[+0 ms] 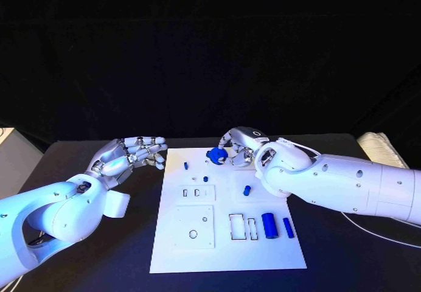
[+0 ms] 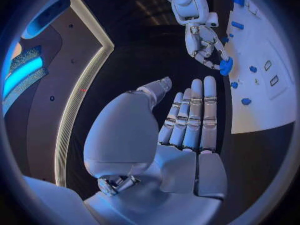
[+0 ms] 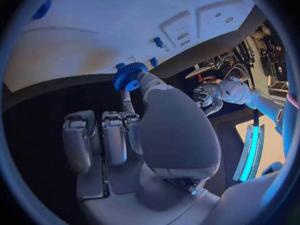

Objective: Assemble the parts on the task board

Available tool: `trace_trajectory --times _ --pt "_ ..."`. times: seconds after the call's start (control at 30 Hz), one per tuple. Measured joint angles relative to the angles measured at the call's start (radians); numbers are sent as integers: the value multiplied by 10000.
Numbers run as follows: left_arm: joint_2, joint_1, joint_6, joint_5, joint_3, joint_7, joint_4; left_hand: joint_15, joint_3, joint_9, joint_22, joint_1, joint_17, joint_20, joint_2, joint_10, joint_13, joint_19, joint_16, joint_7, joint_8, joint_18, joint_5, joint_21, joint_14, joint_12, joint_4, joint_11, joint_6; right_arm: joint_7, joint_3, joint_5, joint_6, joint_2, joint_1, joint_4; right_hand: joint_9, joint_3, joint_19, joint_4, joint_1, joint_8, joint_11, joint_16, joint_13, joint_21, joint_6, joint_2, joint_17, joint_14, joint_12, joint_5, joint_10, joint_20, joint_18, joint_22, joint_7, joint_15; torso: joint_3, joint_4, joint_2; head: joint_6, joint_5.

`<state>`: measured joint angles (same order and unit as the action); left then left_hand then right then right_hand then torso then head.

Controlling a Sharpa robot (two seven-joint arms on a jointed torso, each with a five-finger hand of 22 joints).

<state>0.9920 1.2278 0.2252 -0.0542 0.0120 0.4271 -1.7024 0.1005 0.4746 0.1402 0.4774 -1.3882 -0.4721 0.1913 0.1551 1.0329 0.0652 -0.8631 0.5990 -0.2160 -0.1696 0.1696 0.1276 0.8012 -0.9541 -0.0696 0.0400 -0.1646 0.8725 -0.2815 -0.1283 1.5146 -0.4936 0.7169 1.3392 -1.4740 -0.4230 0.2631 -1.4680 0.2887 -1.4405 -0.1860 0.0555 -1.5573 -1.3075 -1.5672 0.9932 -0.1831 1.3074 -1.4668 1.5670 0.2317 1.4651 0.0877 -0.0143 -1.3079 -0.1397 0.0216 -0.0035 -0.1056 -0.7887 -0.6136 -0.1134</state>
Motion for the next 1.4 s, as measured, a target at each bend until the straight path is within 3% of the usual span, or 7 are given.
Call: trace_trajectory --times 0.6,1.4 --pt "-58 0 -41 -5 0 -35 23 0 0 1 0 0 1 0 0 0 0 0 0 0 0 0 0 -3 0 0 0 0 0 -445 -93 1045 44 -1244 -213 1016 29 28 36 -28 -2 55 1 0 0 6 23 -2 -1 -1 0 -39 0 -35 0 3 24 -1 10 -10 -19 -72 70" --pt "-76 0 -75 -12 1 -70 52 0 29 1 18 0 2 -38 0 0 0 37 0 0 0 0 0 -5 0 0 -29 0 0 -840 -135 1449 397 -1654 -373 1614 18 93 36 -44 24 133 1 1 1 7 58 -29 7 -1 -1 -78 -1 -35 0 6 67 -2 35 25 -16 -130 127"
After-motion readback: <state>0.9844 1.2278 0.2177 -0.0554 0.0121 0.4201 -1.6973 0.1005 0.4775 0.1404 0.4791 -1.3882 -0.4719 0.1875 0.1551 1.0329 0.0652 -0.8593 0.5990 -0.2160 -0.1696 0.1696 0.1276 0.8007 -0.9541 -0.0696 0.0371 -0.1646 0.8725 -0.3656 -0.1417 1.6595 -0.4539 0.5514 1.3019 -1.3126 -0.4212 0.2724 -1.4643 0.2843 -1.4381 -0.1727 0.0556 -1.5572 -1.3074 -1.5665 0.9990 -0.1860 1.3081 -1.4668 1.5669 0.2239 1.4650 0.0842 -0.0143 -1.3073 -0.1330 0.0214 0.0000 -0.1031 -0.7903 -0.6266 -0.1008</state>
